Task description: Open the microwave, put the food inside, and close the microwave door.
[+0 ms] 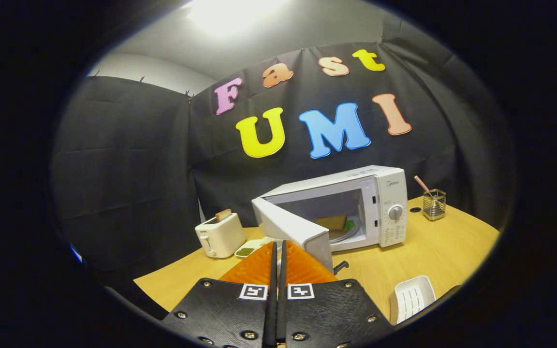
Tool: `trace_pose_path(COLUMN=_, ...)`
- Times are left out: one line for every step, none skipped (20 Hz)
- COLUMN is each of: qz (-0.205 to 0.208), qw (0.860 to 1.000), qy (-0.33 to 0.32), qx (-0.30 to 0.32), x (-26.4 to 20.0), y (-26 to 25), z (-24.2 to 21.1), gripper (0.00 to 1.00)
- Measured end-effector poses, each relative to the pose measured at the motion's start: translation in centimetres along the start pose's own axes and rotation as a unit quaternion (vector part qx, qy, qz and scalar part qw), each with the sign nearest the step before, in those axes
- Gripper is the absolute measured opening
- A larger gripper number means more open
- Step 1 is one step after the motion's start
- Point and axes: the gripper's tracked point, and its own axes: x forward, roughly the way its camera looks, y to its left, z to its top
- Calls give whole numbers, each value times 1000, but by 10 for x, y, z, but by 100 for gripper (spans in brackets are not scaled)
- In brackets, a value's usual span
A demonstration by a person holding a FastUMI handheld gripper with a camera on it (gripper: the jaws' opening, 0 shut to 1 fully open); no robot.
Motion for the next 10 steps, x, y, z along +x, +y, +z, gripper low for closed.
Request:
trace_pose_path(qz=-14, qw=1000, qy=-4, qx=-6, x=4, y=-11, z=3, gripper=1)
trace_pose_path(qz=-26, qw=1000, qy=-7, qx=-9, x=9, y=-21, z=6, gripper=1)
trace_pose_path(qz=-37, qw=999, qy=-10, qx=-11, x=13, y=-31, z=7, gripper=1)
trace_pose_path(qz=-48, qw=999, qy=-13, qx=-11, x=17, y=-41, z=9, gripper=1)
trace_pose_path(qz=-60, qw=998, qy=-16, qx=-10, x=20, y=-51, z=11, gripper=1)
trace_pose_path(qz=-70, qw=997, qy=-20, qx=-11, x=23, y=-59, z=13, gripper=1)
trace_pose_path(qz=-79, qw=997, qy=-22, qx=-14, x=27, y=-66, z=15, gripper=1)
trace_pose_path(qz=-86, qw=996, qy=-25, qx=-16, x=31, y=-72, z=16, gripper=1)
trace_pose_path(qz=-91, qw=995, qy=-26, qx=-18, x=36, y=-78, z=17, gripper=1)
trace_pose_path(qz=-96, qw=995, qy=-28, qx=-19, x=39, y=-83, z=18, gripper=1)
